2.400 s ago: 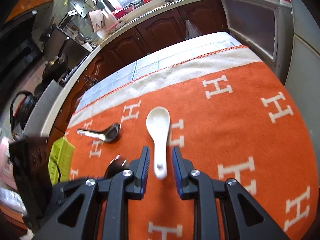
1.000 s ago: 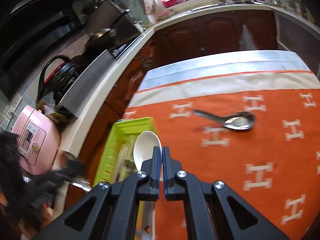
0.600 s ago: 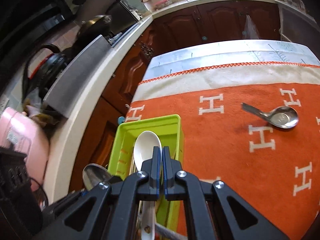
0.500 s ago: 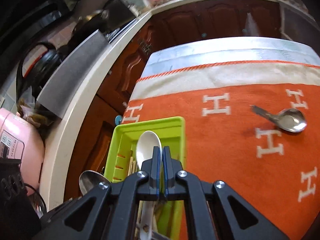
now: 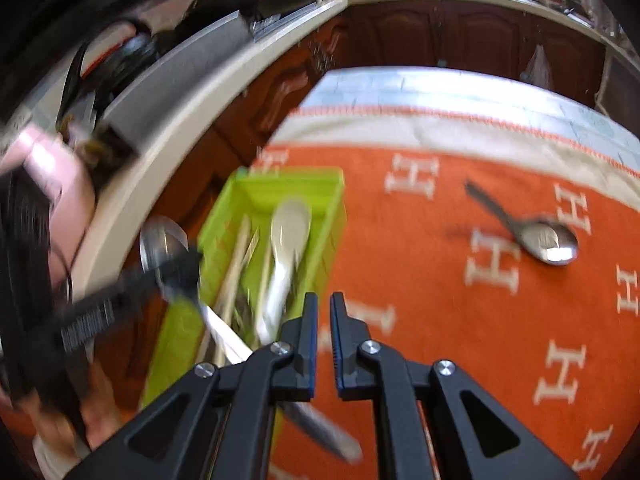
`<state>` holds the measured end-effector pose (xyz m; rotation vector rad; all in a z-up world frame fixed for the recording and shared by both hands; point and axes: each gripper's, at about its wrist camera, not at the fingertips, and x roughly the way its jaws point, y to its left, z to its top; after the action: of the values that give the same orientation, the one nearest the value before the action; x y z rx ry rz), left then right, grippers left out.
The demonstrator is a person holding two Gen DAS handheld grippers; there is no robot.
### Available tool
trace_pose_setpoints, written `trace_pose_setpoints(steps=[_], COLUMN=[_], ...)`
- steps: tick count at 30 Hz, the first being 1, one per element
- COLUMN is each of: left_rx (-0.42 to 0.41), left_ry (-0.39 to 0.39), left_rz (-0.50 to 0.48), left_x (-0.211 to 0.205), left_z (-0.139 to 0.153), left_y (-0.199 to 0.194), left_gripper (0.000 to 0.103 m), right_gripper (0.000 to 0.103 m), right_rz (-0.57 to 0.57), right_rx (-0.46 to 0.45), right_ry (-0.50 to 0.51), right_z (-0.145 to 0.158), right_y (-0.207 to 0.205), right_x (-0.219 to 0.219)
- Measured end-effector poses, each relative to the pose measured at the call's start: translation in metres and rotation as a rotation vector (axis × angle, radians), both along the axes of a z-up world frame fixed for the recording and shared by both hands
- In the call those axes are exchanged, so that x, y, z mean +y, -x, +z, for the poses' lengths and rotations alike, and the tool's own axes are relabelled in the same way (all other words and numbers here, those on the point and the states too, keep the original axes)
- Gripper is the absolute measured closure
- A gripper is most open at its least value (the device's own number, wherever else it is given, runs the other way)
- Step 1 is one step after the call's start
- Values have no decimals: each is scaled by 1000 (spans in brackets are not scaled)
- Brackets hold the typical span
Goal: Organize utensils
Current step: 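Lower both spoons into the tray and open both tools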
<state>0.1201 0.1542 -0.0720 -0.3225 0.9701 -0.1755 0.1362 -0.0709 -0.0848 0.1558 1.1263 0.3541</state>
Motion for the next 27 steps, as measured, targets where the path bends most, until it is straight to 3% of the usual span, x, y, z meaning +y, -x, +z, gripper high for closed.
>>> trace_pose_setpoints(steps=[9,18,21,27], left_rx=[-14,18,42,87], left_ry=[-72,-162,-193,-179], left_rz=[-15,-94,-125,-144], left_x=[-14,-29,-37,-40], left_z=[10,-3,-12,-24], left_y=[-1,8,12,21], left_gripper=[93,95,95,95], right_gripper=[96,95,95,95], right_rz=[120,281,282,237], right_rx=[101,68,70,63], right_ry=[-72,-72,-79,-101], right_z=[-9,5,4,7], right_y=[37,77,77,74], right_x=[4,38,39,23])
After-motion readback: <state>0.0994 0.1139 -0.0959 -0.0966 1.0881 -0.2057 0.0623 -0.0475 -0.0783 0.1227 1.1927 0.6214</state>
